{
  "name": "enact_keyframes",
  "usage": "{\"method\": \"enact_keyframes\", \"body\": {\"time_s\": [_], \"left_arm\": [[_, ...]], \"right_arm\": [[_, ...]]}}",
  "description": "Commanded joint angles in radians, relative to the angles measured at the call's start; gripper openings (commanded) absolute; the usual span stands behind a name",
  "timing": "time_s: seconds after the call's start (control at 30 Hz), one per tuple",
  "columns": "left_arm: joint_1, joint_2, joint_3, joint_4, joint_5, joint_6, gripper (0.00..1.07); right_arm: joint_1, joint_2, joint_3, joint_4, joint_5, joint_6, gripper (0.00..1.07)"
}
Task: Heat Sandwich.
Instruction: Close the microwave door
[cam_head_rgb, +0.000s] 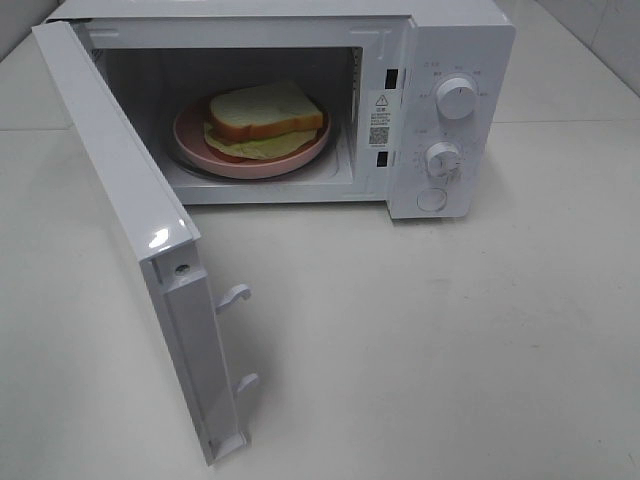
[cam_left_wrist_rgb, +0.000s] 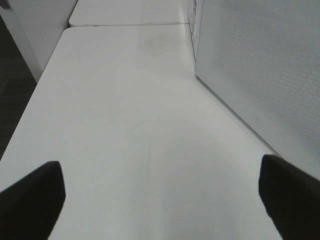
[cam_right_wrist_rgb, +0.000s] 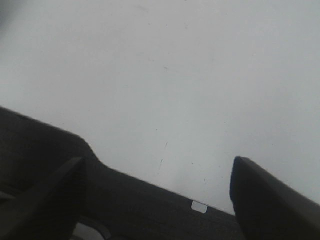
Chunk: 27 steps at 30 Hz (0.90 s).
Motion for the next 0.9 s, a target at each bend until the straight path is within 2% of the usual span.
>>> {"method": "enact_keyframes", "body": {"time_s": [0.03, 0.07, 0.5, 0.63, 0.9], "left_arm": [[0.002, -0.027, 0.003, -0.007, -0.008, 0.002, 1.0], [0.002, -0.027, 0.003, -0.007, -0.008, 0.002, 1.0], [0.002, -0.027, 0.003, -0.007, -0.008, 0.002, 1.0], [0.002, -0.027, 0.003, -0.007, -0.008, 0.003, 1.0], [0.002, -0.027, 0.003, -0.007, -0.008, 0.002, 1.0]], "right_arm": [[-0.07, -0.077, 0.015, -0.002, -0.021, 0.013, 0.76], [-0.105, -0.124, 0.025, 0.0, -0.03, 0.013, 0.76], [-0.243, -0.317, 0.035, 0.002, -0.082, 0.013, 0.76], [-0.25, -0.317, 0.067, 0.032, -0.131, 0.014, 0.76], [-0.25, -0.317, 0.065, 0.033, -0.131, 0.014, 0.76]]}}
